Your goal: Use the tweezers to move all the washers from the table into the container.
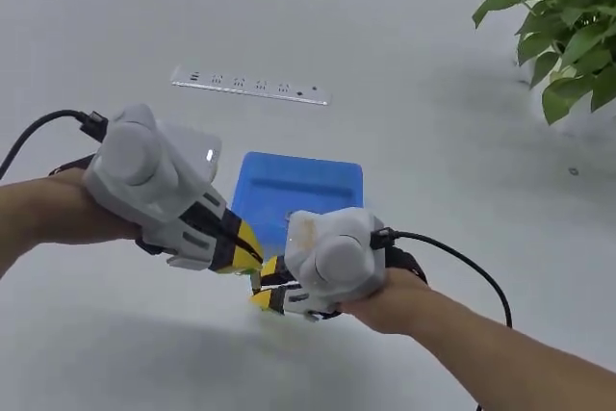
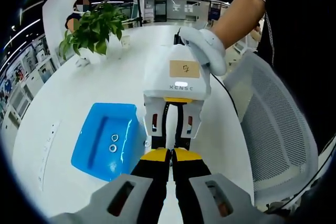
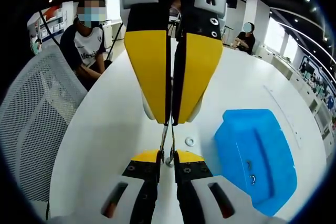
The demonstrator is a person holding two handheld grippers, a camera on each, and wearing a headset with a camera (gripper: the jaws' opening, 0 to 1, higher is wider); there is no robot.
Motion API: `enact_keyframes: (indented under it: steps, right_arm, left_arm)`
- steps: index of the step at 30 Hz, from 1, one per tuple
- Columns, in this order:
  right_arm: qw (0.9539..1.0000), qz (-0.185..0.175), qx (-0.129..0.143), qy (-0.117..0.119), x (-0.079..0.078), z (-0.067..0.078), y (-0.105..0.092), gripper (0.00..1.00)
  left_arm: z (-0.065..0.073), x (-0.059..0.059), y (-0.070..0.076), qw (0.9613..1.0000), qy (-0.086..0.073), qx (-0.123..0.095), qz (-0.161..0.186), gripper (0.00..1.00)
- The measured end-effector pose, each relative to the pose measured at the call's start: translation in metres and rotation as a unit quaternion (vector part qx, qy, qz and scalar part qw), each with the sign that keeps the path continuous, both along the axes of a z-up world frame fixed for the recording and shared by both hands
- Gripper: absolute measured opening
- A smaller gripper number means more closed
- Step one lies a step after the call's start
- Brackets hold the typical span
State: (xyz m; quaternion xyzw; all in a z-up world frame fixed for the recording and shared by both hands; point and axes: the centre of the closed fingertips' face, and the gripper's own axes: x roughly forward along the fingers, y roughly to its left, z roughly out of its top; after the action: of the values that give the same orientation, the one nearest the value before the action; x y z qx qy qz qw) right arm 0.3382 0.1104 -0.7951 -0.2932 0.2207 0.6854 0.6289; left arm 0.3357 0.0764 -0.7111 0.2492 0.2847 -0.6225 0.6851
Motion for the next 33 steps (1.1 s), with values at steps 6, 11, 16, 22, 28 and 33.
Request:
enact_keyframes:
  steps: [6, 11, 16, 22, 28, 33]
  right_arm:
    - [1.0000, -0.002, 0.000, 0.005, 0.0000, 0.0000, -0.0001, 0.11]
    - [0.9999, -0.007, 0.000, 0.014, 0.0005, -0.0006, -0.0004, 0.10]
    - [0.9998, -0.009, 0.000, 0.018, 0.0005, -0.0005, -0.0010, 0.10]
    - [0.9997, -0.013, 0.000, 0.018, 0.0004, -0.0005, -0.0010, 0.09]
    - [0.9998, -0.010, -0.003, 0.015, -0.0003, 0.0001, -0.0017, 0.09]
    - [0.9999, -0.009, -0.002, 0.013, -0.0005, 0.0036, -0.0021, 0.09]
  left_arm:
    - [-0.0004, 0.0014, -0.0004, 1.0000, 0.001, -0.003, 0.003, 0.06]
    - [-0.0004, 0.0020, -0.0014, 1.0000, 0.002, -0.005, 0.003, 0.06]
    - [-0.0005, 0.0021, -0.0024, 1.0000, 0.003, -0.006, 0.003, 0.06]
    - [-0.0006, 0.0019, -0.0025, 1.0000, 0.003, -0.005, 0.003, 0.06]
    - [0.0002, 0.0012, -0.0020, 1.0000, 0.002, -0.003, 0.002, 0.06]
    - [0.0037, 0.0007, -0.0024, 1.0000, -0.001, -0.004, 0.003, 0.06]
